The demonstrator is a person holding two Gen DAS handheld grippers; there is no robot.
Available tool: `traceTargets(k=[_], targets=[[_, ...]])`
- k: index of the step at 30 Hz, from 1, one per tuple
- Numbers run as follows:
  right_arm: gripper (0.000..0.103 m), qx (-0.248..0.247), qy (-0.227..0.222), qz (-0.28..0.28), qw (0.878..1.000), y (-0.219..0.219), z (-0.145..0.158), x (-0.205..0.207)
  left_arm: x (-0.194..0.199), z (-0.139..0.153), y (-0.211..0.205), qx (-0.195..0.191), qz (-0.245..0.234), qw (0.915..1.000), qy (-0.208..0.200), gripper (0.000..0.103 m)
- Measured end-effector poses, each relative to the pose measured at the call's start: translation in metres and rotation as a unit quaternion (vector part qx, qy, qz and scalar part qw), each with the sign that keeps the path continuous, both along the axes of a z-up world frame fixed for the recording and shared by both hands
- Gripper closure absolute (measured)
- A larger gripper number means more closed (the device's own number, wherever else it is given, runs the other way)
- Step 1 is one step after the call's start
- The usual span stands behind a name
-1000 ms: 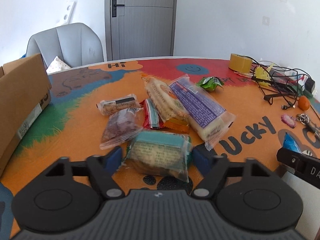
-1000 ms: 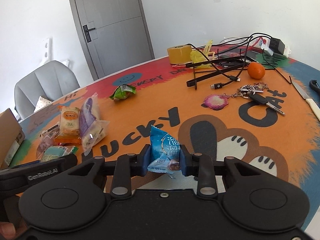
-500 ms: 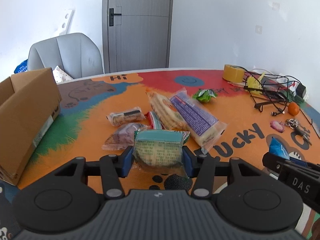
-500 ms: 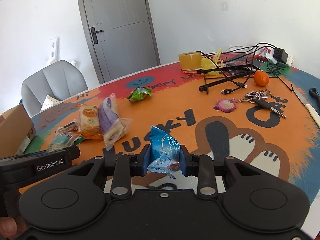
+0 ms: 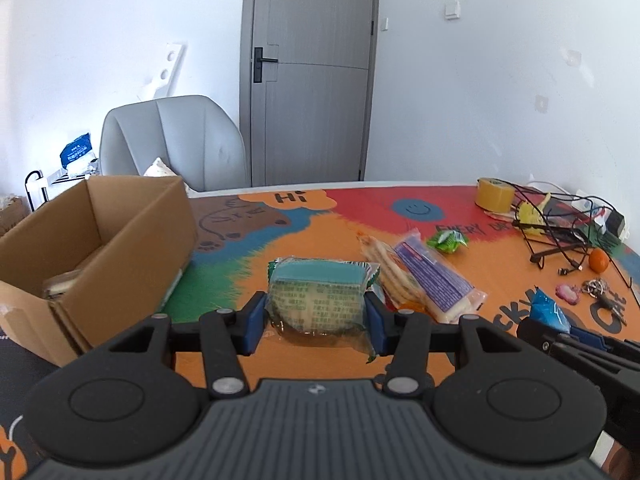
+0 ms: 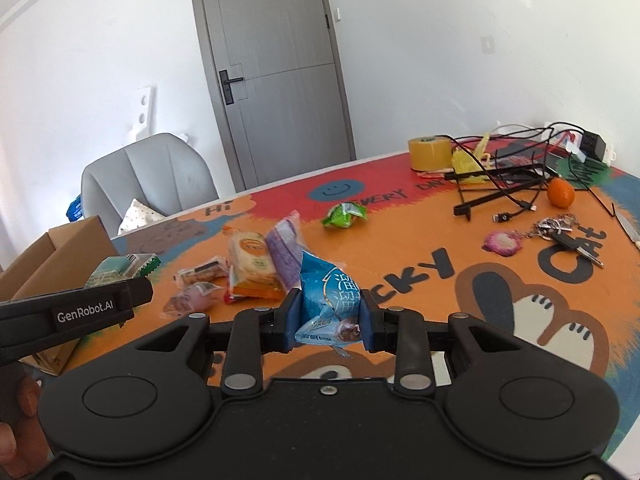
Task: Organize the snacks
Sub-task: 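Lift and carry the blue bag and green wafer pack over the cardboard box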
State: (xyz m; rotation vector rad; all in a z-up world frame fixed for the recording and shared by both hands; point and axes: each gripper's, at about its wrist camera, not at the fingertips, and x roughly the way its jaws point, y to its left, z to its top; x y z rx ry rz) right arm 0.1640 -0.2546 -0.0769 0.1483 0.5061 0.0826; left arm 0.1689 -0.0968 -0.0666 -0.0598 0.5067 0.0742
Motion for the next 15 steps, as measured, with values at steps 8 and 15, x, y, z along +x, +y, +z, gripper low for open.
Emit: traceTargets(k=[8, 15], targets=[[0.072, -0.007, -0.016, 0.017, 1.0, 0.026, 0.013, -0.003, -0.013, 0.018, 0.028, -0.001, 0.021, 0.9996, -0.018, 0.053], [0.072, -0.008, -0.027, 0.024, 0.999, 0.047, 0.025, 0.0, -0.023, 0.042, 0.052, -0.005, 0.027, 0.9985, -0.047, 0.053]])
